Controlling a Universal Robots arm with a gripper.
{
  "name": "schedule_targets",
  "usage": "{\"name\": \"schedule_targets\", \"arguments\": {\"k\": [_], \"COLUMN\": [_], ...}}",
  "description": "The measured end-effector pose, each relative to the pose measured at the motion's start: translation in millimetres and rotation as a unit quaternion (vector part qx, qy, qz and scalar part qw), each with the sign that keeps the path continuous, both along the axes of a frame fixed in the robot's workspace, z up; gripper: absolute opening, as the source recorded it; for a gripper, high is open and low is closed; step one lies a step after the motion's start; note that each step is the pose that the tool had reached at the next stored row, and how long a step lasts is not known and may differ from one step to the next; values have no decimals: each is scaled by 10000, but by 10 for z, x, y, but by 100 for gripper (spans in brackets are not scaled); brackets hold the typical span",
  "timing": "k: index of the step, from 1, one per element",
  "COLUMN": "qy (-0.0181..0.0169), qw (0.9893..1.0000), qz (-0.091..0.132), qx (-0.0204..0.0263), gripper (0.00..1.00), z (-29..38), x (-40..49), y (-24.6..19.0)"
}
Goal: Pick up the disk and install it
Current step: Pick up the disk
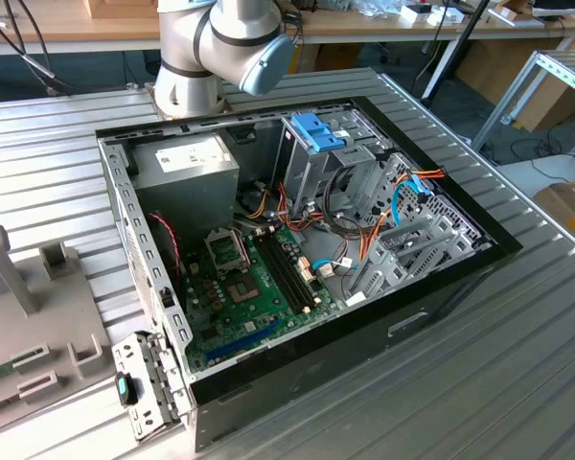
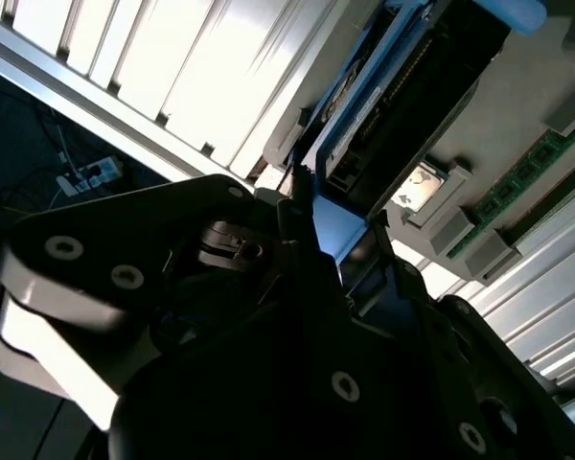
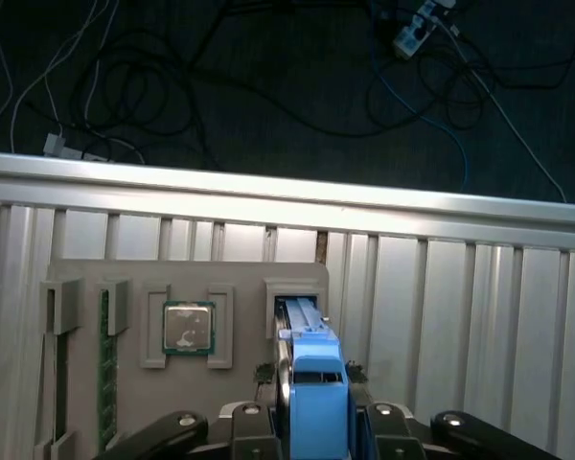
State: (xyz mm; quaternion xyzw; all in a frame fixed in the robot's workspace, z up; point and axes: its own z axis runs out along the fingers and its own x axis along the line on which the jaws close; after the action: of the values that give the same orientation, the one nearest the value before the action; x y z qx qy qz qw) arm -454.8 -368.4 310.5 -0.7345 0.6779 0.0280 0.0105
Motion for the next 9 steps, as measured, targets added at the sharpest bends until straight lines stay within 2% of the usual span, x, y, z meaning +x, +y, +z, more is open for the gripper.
{"name": "schedule_targets", "arguments": {"k": [9], "qy": [0], "qw": [10000], "qz": [0], "qx": [0], "gripper": [36], "z": [0], "x": [0], "y": [5]}}
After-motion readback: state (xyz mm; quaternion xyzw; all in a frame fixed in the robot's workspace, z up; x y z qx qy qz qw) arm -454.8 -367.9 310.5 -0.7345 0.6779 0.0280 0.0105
